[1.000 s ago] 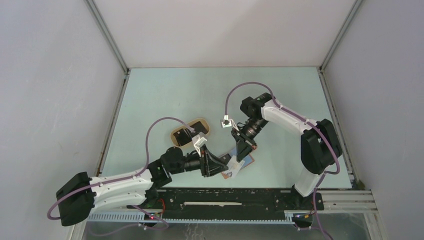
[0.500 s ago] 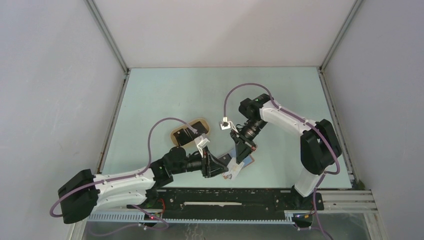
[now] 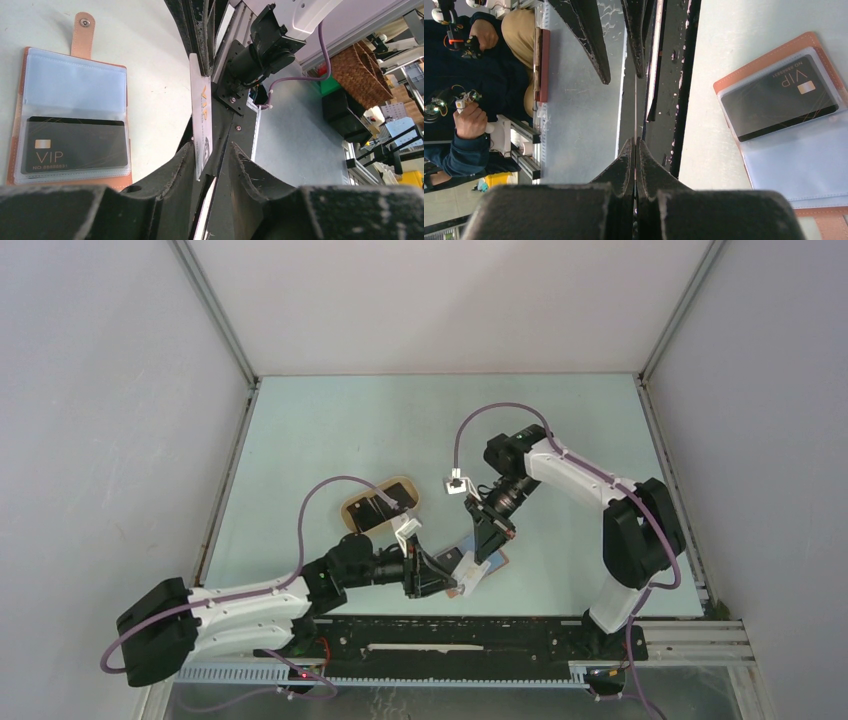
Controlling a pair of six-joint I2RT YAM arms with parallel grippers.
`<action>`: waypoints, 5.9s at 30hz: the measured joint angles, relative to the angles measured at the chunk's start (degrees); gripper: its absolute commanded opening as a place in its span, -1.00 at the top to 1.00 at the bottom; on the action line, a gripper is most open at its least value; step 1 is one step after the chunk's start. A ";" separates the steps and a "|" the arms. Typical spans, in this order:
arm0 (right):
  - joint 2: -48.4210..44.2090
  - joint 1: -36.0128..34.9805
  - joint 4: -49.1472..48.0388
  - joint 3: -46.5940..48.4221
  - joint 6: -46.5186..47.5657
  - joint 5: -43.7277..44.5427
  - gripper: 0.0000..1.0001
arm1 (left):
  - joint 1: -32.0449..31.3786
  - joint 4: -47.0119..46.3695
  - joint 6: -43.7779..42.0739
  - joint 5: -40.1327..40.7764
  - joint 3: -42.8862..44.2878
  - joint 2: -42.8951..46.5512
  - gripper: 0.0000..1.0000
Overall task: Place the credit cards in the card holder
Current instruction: Pick up the credit card from the storage box, then insert the credit card into the card holder.
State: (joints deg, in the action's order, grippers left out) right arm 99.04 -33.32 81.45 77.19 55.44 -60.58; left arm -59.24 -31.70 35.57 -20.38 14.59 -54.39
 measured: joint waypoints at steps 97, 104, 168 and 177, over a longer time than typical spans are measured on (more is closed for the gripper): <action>-2.19 10.49 -41.88 -14.64 -36.15 27.39 0.33 | -7.28 -45.42 44.24 24.72 -9.49 -46.27 1.00; 2.01 10.47 -41.83 -14.62 -36.52 27.52 0.34 | -7.28 -46.14 48.59 24.70 -9.49 -47.36 1.00; 5.33 8.41 -37.66 -14.56 -36.33 21.73 0.58 | -4.50 -49.18 55.91 28.76 -6.62 -54.36 1.00; 5.33 8.70 -37.35 -14.56 -36.50 21.03 0.58 | -4.46 -51.84 53.51 29.57 -7.08 -54.45 1.00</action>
State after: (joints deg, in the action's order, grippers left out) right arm 104.38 -24.62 44.10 62.63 18.94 -39.55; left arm -63.70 -83.55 89.08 9.19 7.51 -108.84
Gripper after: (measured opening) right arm 0.213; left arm 0.008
